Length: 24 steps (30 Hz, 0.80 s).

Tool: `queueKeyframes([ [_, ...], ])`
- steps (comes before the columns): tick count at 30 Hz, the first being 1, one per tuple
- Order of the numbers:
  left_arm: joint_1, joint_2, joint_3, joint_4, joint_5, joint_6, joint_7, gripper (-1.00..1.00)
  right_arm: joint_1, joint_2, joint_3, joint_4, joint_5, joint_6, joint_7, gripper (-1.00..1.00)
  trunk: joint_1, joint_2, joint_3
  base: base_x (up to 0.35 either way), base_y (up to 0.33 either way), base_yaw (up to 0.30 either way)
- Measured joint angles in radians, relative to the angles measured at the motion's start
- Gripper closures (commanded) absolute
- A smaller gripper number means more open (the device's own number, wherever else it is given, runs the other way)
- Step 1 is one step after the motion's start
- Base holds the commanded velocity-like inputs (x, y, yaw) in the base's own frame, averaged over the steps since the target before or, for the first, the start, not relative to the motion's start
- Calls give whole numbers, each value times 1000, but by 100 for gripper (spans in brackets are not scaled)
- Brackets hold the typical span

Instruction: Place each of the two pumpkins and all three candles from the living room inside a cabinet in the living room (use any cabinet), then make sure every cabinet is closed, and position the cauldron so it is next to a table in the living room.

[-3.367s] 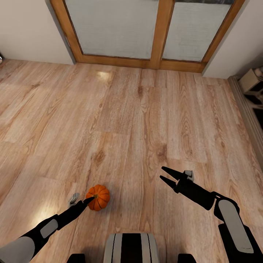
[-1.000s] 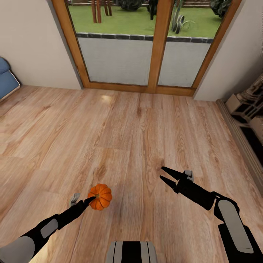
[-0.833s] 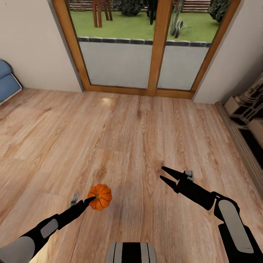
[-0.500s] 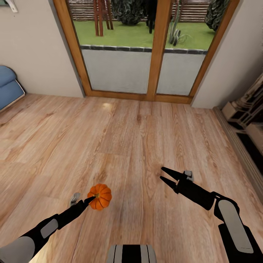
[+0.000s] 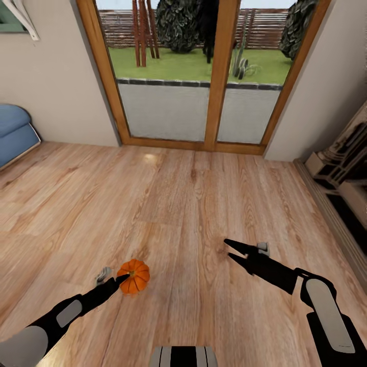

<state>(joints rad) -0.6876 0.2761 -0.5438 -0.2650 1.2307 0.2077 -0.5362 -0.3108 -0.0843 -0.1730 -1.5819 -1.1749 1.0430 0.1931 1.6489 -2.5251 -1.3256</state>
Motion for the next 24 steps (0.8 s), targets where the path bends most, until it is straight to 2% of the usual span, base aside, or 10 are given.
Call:
queueKeyframes([
  [4, -2, 48, 9, -132, 2, 4, 131, 100, 0, 0, 0, -1, 0, 0, -80, -100, -2, 1, 16, 0, 0, 0],
  [6, -2, 69, 7, -244, 3, 7, 241, 100, 0, 0, 0, -2, 1, 0, -108, -100, -3, 1, 23, 0, 0, 0],
  [8, -1, 78, 4, -322, -4, 10, 321, 100, 0, 0, 1, -2, 2, 0, -117, -100, -4, 2, 31, 0, 0, 0],
  [9, 0, 83, 3, -417, -6, 17, 433, 100, 0, 0, 2, -2, 4, 0, -123, -100, -4, 2, 35, 0, 0, 0],
  [11, 0, 85, 1, -461, -7, 21, 494, 100, -1, 0, 2, -1, 6, 0, -135, -100, -5, 3, 43, 0, 0, 0],
  [13, -1, 85, -2, -475, -5, 22, 516, 100, -2, 0, 7, -2, 10, 0, -161, -100, -6, 3, 50, 0, 0, 0],
  [17, -4, 86, -4, -486, -7, 23, 534, 100, -8, 1, 49, -1, 31, 0, -279, -100, -8, 4, 66, 0, 0, 0],
  [20, -4, 86, -4, -508, -8, 23, 538, 100, -14, 8, 131, 0, 80, 1, -452, -100, -9, 5, 77, 0, 0, 0],
  [22, -2, 87, -5, -540, -42, 29, 546, 100, -16, 13, 183, 0, 101, 3, -541, -100, -10, 5, 85, 0, 0, 0],
  [24, -1, 85, -1, -587, -101, 64, 577, 100, -17, 15, 222, 0, 113, 3, -608, -100, -11, 6, 93, 0, 0, 0],
])
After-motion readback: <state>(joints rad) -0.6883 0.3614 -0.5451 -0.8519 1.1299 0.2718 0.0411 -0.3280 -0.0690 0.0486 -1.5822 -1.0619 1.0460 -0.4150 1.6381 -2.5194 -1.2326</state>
